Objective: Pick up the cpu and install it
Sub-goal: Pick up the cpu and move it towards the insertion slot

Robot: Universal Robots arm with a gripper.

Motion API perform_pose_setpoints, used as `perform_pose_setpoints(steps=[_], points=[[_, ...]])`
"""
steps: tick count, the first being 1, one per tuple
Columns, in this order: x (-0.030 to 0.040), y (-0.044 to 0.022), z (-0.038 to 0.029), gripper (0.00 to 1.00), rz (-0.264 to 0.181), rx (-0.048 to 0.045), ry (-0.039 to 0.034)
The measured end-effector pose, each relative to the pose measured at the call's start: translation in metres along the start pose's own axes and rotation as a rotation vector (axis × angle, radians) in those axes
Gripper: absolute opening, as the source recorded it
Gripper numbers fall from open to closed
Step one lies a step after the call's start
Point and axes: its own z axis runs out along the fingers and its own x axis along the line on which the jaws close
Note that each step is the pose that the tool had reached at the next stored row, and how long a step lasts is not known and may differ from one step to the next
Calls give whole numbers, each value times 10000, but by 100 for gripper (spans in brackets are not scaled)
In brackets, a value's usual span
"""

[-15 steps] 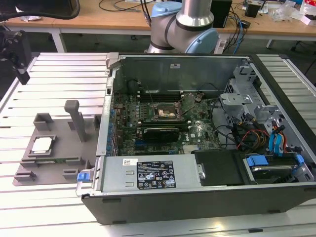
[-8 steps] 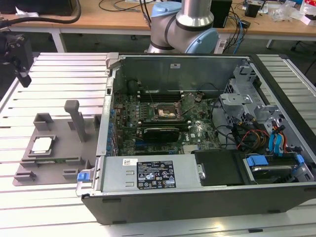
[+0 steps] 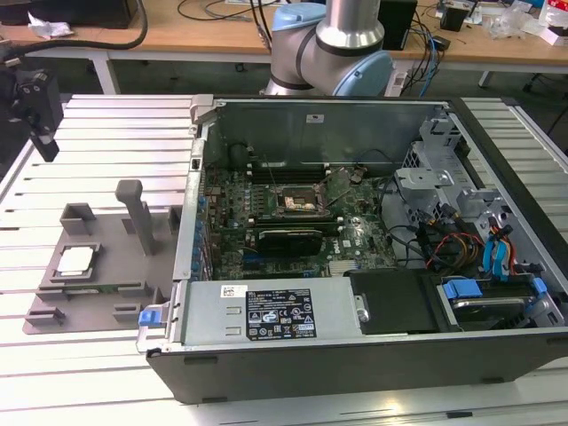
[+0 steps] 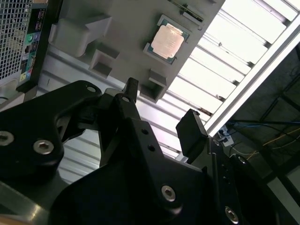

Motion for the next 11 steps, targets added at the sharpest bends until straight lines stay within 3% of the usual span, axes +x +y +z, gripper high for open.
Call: perform_pose_setpoints(steps=[11], points=[[2,-1,77,60,0,0,0]])
